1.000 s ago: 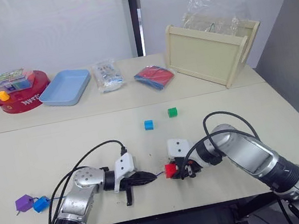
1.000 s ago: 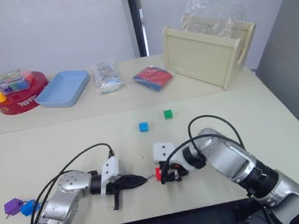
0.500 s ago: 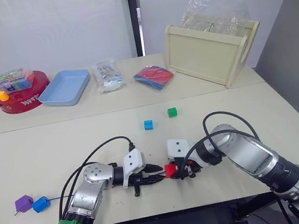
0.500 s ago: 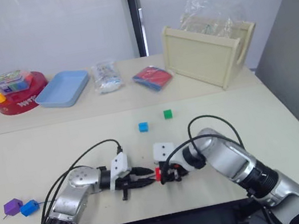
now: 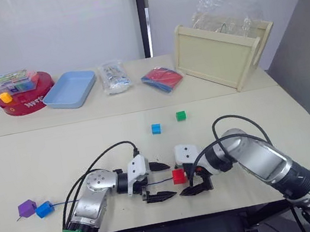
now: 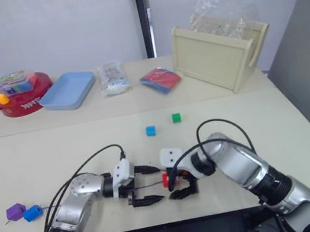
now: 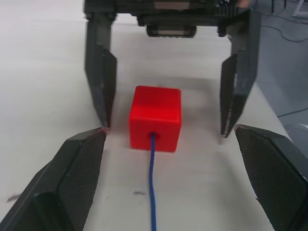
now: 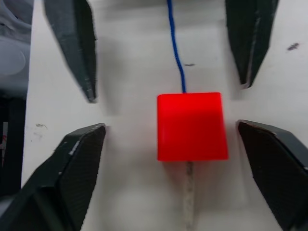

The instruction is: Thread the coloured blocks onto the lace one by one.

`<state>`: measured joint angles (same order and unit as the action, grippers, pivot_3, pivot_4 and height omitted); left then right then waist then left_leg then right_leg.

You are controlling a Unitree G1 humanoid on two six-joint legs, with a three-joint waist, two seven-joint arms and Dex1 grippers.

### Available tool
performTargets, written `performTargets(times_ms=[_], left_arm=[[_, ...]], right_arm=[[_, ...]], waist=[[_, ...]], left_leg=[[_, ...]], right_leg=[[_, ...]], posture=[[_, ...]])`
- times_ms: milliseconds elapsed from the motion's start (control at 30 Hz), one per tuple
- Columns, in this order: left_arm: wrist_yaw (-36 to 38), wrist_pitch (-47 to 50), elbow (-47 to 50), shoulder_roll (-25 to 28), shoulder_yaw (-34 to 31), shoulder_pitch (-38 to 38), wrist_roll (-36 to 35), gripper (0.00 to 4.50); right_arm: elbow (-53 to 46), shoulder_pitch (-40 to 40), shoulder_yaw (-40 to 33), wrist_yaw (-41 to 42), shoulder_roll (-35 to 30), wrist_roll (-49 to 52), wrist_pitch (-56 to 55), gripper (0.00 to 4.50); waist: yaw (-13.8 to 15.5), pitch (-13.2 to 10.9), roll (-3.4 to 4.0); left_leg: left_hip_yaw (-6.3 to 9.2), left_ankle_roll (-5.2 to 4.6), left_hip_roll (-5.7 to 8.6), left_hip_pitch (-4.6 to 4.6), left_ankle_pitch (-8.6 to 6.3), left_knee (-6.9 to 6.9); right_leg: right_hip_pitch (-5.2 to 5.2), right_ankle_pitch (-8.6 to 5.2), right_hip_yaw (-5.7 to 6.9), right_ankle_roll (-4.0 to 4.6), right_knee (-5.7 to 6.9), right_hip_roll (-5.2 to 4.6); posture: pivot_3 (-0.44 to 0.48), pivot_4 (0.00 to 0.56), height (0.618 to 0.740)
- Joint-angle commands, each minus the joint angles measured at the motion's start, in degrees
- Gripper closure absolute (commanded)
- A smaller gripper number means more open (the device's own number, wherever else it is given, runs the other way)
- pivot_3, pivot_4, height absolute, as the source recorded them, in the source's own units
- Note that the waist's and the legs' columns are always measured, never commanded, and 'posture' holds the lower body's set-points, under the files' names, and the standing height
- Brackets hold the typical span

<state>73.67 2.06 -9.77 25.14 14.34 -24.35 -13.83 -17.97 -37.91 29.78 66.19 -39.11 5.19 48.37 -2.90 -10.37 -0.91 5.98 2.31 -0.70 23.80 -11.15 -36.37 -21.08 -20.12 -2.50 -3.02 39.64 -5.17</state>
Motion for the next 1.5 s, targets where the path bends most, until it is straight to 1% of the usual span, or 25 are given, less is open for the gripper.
performTargets(times_ms=[33, 167, 333, 433, 533, 667, 700, 800, 900, 1100, 1133, 1167, 1267, 1333, 1433, 1500], left_arm=[[0.3, -3.0, -1.9, -1.5, 0.8, -2.4, 0.7, 0.00], [1.0, -5.2, -5.1, -3.1, 2.2, -4.5, 2.0, 0.00], [0.5, -7.9, -9.8, -4.7, 3.7, -6.7, 4.6, 0.00], [0.5, -8.4, -11.4, -5.9, 4.1, -7.6, 5.1, 0.82], [0.5, -8.5, -11.9, -6.3, 4.3, -8.1, 5.4, 1.81], [-0.6, -8.6, -13.0, -5.5, 4.1, -8.1, 6.9, 3.16], [-0.4, -8.7, -13.1, -5.3, 4.0, -8.0, 6.8, 3.30], [0.2, -8.7, -13.0, -4.9, 4.0, -7.7, 6.5, 3.29], [0.4, -8.5, -12.9, -4.8, 4.1, -7.7, 6.4, 3.29], [0.9, -8.3, -12.8, -4.8, 4.3, -7.7, 6.3, 3.29], [0.9, -8.3, -12.8, -4.8, 4.3, -7.7, 6.3, 3.29], [0.9, -8.3, -12.8, -4.7, 4.3, -7.7, 6.3, 3.29], [1.0, -8.0, -12.2, -4.1, 4.3, -7.3, 6.3, 3.29], [1.7, -6.4, -10.5, -2.6, 4.3, -6.9, 6.2, 3.29], [2.3, -3.1, -6.4, 1.1, 2.8, -5.8, 5.1, 3.29], [2.7, -1.1, -3.1, 4.8, 0.9, -4.1, 3.7, 3.29]], right_arm=[[-4.5, 0.2, -4.1, 0.4, -3.1, 2.0, 1.5, 0.04], [-6.9, 2.4, -5.5, -0.8, -6.0, 2.8, 3.2, 0.04], [-7.5, 5.5, -6.1, -3.9, -7.6, 2.1, 3.0, 0.04], [-7.0, 6.9, -6.3, -5.8, -7.1, 2.4, 2.7, 0.00], [-6.4, 7.9, -6.4, -7.4, -6.6, 2.3, 2.1, 0.00], [-5.8, 9.2, -6.5, -8.3, -6.8, 2.3, 1.1, 0.00], [-5.5, 9.2, -6.6, -8.4, -6.8, 2.3, 1.0, 0.00], [-4.3, 9.9, -6.7, -8.7, -6.7, 2.3, 0.3, 0.00], [-3.7, 10.3, -7.0, -8.7, -6.8, 2.5, 0.0, 0.84], [-3.7, 11.7, -7.6, -9.1, -6.6, 3.1, 0.0, 2.85], [-3.7, 11.9, -7.7, -9.2, -6.5, 3.2, 0.0, 3.29], [-3.6, 12.0, -7.7, -9.2, -6.4, 3.2, 0.0, 3.53], [-3.1, 12.0, -7.5, -9.6, -6.0, 3.1, -0.5, 4.50], [-3.4, 11.4, -8.1, -9.4, -5.0, 4.3, -0.2, 4.50], [-4.1, 9.7, -8.5, -8.5, -3.5, 6.1, 0.6, 4.50], [-3.4, 8.6, -7.4, -7.5, -3.5, 5.7, -0.6, 4.50]], waist=[[0.4, 0.0, 0.00], [0.4, 0.0, 0.00], [0.4, 0.0, -0.01], [0.4, 0.0, -0.01], [0.4, 0.0, -0.01], [0.4, 0.0, -0.01], [0.4, 0.0, -0.01], [0.3, 0.0, -0.02], [0.3, 0.0, -0.02], [0.3, 0.0, -0.03], [0.3, 0.0, -0.03], [0.3, 0.0, -0.03], [0.2, 0.0, -0.04], [0.1, 0.0, -0.07], [-0.6, 0.0, -0.07], [-1.0, 0.0, -0.07]], left_leg=[[0.00, 0.00, 0.00, 0.02, 0.00, -0.02], [-0.01, -0.01, 0.02, 0.03, -0.01, -0.03], [-0.02, -0.02, 0.02, 0.04, -0.01, -0.03], [-0.02, -0.02, 0.02, 0.05, -0.01, -0.03], [-0.02, -0.02, 0.03, 0.05, -0.01, -0.04], [-0.02, -0.02, 0.03, 0.04, -0.01, -0.04], [-0.02, -0.02, 0.02, 0.04, -0.01, -0.05], [-0.02, -0.02, 0.02, 0.02, -0.01, -0.06], [-0.02, -0.02, 0.02, 0.01, -0.01, -0.06], [-0.02, -0.02, 0.02, 0.00, -0.01, -0.07], [-0.02, -0.02, 0.02, 0.00, -0.01, -0.07], [-0.01, -0.02, 0.02, 0.00, -0.01, -0.07], [-0.01, -0.02, 0.01, -0.04, -0.01, -0.07], [-0.01, -0.02, -0.01, -0.07, -0.01, -0.07], [-0.01, -0.02, -0.06, -0.09, -0.01, -0.05], [0.00, -0.02, -0.06, -0.09, -0.01, -0.03]], right_leg=[[0.00, 0.00, 0.02, 0.00, -0.03, 0.00], [0.01, 0.00, 0.01, 0.00, -0.06, -0.02], [0.01, 0.00, 0.01, 0.00, -0.07, -0.02], [0.00, 0.00, 0.01, 0.00, -0.07, -0.02], [0.01, 0.00, 0.01, 0.00, -0.07, -0.02], [0.02, 0.00, 0.01, 0.00, -0.07, -0.02], [0.03, 0.00, 0.01, 0.00, -0.07, -0.02], [0.04, 0.00, 0.01, 0.00, -0.06, -0.01], [0.05, 0.00, 0.01, 0.00, -0.06, -0.01], [0.07, 0.00, 0.01, 0.00, -0.06, -0.01], [0.08, 0.00, 0.02, 0.00, -0.07, -0.01], [0.08, 0.00, 0.02, 0.00, -0.06, -0.01], [0.11, 0.00, 0.02, 0.00, -0.06, 0.00], [0.12, 0.00, 0.01, 0.00, -0.06, 0.02], [0.13, 0.00, 0.01, 0.00, -0.03, 0.08], [0.12, 0.00, 0.01, 0.00, 0.00, 0.08]], posture=[[0.000, 0.150, 0.740], [0.000, 0.150, 0.740], [0.000, 0.150, 0.740], [0.000, 0.150, 0.740], [0.000, 0.150, 0.740], [0.000, 0.150, 0.740], [0.000, 0.150, 0.740], [0.000, 0.150, 0.740], [0.000, 0.150, 0.740], [0.000, 0.150, 0.740], [0.000, 0.150, 0.740], [0.000, 0.150, 0.740], [0.000, 0.150, 0.740], [0.000, 0.150, 0.740], [0.000, 0.150, 0.740], [0.000, 0.150, 0.740]])
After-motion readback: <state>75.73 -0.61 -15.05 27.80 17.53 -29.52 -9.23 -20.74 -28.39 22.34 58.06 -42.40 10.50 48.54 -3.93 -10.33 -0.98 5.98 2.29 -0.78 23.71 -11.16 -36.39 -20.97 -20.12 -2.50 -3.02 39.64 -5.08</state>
